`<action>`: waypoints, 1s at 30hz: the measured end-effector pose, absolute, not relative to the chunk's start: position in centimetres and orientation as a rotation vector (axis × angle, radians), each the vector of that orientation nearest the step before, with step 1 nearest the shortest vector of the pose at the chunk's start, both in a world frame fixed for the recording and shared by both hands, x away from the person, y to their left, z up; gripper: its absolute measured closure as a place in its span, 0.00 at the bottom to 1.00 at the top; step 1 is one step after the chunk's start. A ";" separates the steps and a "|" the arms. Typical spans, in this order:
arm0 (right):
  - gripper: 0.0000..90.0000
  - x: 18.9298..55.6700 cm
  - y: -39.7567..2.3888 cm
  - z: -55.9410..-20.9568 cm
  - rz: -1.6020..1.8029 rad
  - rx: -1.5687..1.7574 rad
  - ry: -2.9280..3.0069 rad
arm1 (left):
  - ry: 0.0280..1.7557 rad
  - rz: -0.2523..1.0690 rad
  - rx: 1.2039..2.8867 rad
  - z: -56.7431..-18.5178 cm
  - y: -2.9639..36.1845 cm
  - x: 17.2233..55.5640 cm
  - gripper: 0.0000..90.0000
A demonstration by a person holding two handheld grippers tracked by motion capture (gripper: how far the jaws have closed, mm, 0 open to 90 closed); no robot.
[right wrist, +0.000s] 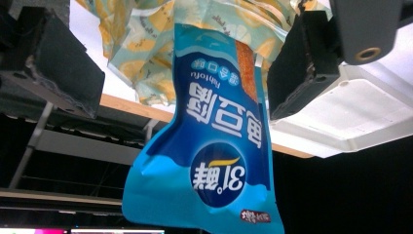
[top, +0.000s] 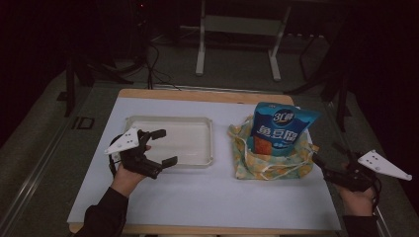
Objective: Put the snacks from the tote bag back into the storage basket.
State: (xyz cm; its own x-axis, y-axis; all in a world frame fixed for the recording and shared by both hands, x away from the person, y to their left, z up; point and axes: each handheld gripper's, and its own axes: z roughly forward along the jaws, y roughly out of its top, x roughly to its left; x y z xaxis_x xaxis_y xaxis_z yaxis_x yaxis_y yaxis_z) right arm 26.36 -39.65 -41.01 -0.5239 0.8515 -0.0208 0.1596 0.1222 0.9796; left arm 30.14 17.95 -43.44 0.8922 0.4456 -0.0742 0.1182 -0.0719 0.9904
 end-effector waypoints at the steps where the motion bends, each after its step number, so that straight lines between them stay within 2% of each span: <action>1: 0.16 26.5 -39.7 -40.8 1.445 0.976 1.790 | 0.442 0.290 1.651 -43.3 17.5 30.4 0.00; 7: 0.17 27.0 -39.6 -40.0 1.420 0.917 1.863 | 0.381 0.250 1.684 -42.4 14.9 32.0 0.00; 9: 0.21 27.2 -39.5 -39.8 1.419 0.897 1.886 | 0.363 0.237 1.697 -42.1 13.8 32.6 0.00; 22: 0.22 29.4 -39.4 -39.1 1.481 0.807 1.971 | 0.271 0.151 1.773 -40.5 7.0 36.5 0.00; 30: 0.23 31.3 -40.2 -39.3 1.473 0.817 1.950 | 0.251 0.121 1.788 -40.7 3.2 39.1 0.06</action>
